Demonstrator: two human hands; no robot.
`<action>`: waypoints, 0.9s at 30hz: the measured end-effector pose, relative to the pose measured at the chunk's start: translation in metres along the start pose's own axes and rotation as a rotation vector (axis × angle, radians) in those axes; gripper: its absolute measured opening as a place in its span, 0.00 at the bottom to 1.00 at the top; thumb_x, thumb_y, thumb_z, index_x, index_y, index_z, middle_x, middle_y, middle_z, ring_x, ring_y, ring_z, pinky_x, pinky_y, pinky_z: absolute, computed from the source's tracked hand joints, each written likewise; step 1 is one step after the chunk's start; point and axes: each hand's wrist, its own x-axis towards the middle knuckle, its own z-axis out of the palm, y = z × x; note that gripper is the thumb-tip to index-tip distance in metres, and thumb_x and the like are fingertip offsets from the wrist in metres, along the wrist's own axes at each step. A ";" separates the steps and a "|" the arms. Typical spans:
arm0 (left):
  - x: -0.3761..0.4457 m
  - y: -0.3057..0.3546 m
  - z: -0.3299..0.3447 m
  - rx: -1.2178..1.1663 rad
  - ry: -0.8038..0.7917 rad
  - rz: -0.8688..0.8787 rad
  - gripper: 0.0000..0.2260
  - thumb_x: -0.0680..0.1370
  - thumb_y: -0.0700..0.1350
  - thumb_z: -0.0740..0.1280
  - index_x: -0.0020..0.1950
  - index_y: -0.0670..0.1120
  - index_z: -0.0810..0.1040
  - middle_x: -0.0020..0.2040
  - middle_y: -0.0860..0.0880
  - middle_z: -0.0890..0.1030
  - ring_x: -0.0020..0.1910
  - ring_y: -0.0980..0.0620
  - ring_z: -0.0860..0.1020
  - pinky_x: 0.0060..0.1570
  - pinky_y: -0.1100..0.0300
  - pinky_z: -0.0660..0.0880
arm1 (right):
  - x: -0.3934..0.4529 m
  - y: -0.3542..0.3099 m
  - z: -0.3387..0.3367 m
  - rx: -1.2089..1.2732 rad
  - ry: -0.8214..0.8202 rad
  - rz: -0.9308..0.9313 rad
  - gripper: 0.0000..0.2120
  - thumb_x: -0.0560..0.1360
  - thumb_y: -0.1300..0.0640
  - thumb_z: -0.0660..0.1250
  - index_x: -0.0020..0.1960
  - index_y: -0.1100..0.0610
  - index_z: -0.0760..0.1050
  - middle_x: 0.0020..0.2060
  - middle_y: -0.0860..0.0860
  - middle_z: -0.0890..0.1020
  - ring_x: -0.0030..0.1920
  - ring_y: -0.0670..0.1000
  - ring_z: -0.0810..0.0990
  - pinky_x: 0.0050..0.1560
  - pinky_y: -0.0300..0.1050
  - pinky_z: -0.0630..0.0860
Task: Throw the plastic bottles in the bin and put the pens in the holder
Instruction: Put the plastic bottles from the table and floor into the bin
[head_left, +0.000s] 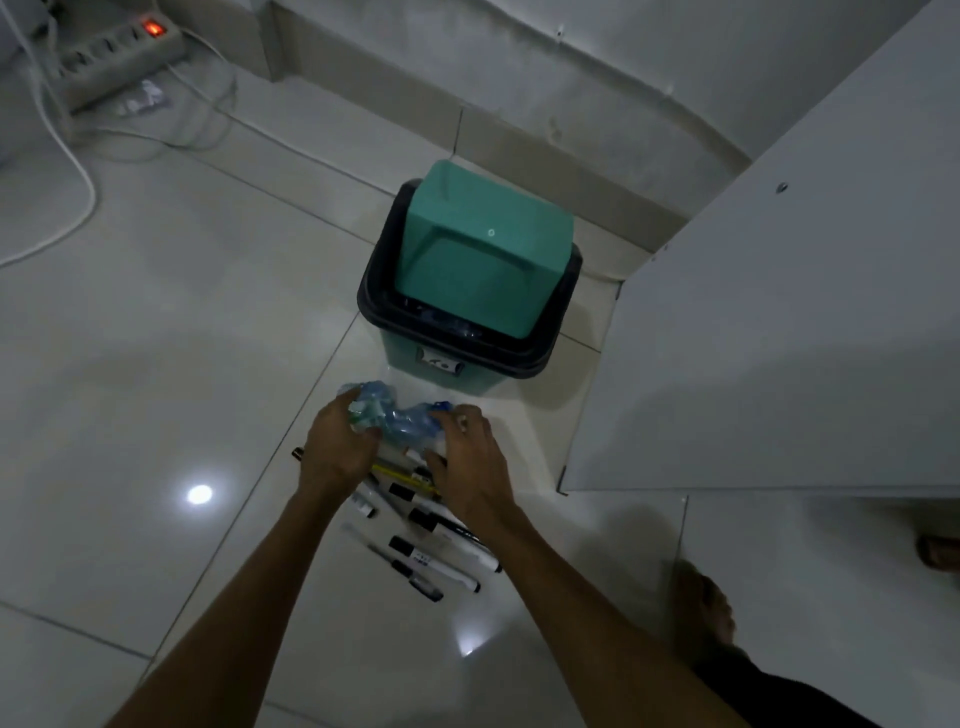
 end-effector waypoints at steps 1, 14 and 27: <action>0.000 -0.003 0.002 0.008 0.009 0.011 0.13 0.78 0.34 0.65 0.62 0.35 0.76 0.51 0.47 0.74 0.51 0.47 0.75 0.36 0.68 0.64 | 0.006 -0.001 0.005 -0.004 0.000 -0.010 0.27 0.74 0.60 0.69 0.72 0.56 0.67 0.68 0.59 0.68 0.65 0.59 0.70 0.60 0.55 0.75; 0.003 -0.014 -0.003 -0.085 -0.057 -0.077 0.22 0.77 0.39 0.69 0.69 0.37 0.70 0.64 0.40 0.74 0.53 0.50 0.72 0.45 0.72 0.69 | 0.014 -0.026 0.015 -0.062 0.072 -0.010 0.24 0.69 0.52 0.70 0.65 0.52 0.74 0.57 0.54 0.78 0.56 0.56 0.77 0.61 0.51 0.69; -0.061 0.058 -0.050 -0.751 -0.077 -0.354 0.19 0.73 0.42 0.73 0.62 0.43 0.74 0.54 0.41 0.80 0.45 0.48 0.82 0.30 0.65 0.79 | -0.057 -0.082 -0.091 0.053 0.208 -0.191 0.22 0.68 0.43 0.70 0.60 0.48 0.77 0.52 0.48 0.82 0.52 0.49 0.80 0.56 0.51 0.72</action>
